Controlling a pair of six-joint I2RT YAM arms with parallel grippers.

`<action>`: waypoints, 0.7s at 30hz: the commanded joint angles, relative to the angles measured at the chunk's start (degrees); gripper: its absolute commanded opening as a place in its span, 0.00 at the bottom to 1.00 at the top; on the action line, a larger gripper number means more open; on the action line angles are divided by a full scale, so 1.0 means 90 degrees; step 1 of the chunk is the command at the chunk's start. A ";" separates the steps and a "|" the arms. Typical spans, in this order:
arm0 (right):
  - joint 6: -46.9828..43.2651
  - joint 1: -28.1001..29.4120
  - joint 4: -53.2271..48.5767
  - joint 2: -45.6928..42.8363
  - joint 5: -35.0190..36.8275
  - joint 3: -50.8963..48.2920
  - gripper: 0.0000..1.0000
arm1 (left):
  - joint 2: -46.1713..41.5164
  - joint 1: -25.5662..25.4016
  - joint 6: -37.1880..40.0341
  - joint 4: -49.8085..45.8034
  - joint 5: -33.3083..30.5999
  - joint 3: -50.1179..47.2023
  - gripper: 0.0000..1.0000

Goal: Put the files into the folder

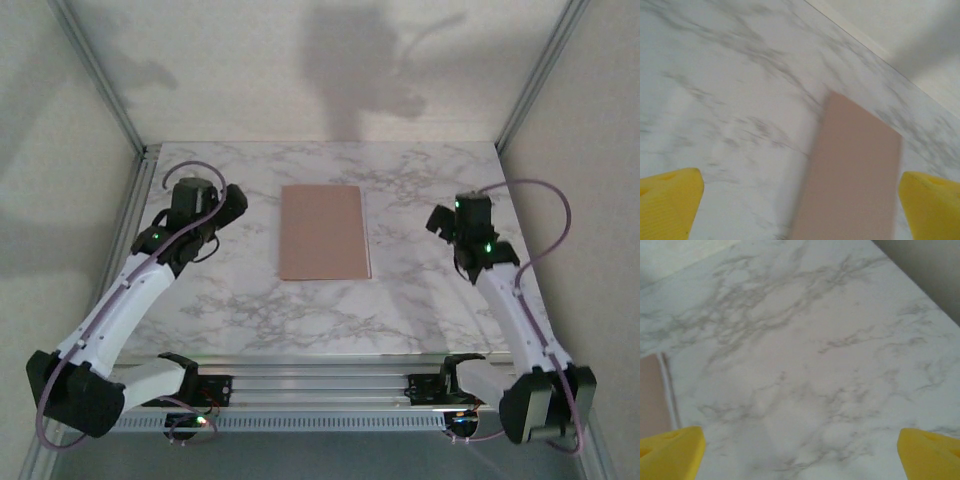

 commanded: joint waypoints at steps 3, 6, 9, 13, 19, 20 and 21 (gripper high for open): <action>-0.1326 -0.0085 0.3586 -0.0195 0.0698 -0.1871 0.99 | -0.0692 0.0008 -0.0168 -0.0335 -0.2246 -0.0841 1.00; -0.1594 -0.0327 0.4566 0.0028 0.0293 -0.2471 0.99 | -0.1280 0.0013 0.0007 0.0297 -0.2579 -0.1521 0.99; -0.1694 -0.0511 0.5069 0.0523 -0.0051 -0.2744 0.99 | -0.1638 0.0009 0.0075 0.0660 -0.2851 -0.1999 0.99; -0.2118 -0.0552 0.6244 0.1566 -0.0555 -0.2915 0.99 | -0.1583 0.0018 0.0394 0.0770 -0.2709 -0.2162 0.99; -0.1894 -0.0759 0.6833 0.2604 -0.1102 -0.2452 0.99 | -0.1530 0.0037 0.0933 0.1614 -0.2395 -0.2647 1.00; -0.2002 -0.0708 0.6858 0.2611 -0.1223 -0.2467 0.99 | -0.1543 0.0041 0.1027 0.1795 -0.2369 -0.2748 1.00; -0.2143 -0.0641 0.7272 0.2722 -0.1343 -0.2640 0.99 | -0.1555 0.0049 0.1095 0.1980 -0.2378 -0.2848 0.99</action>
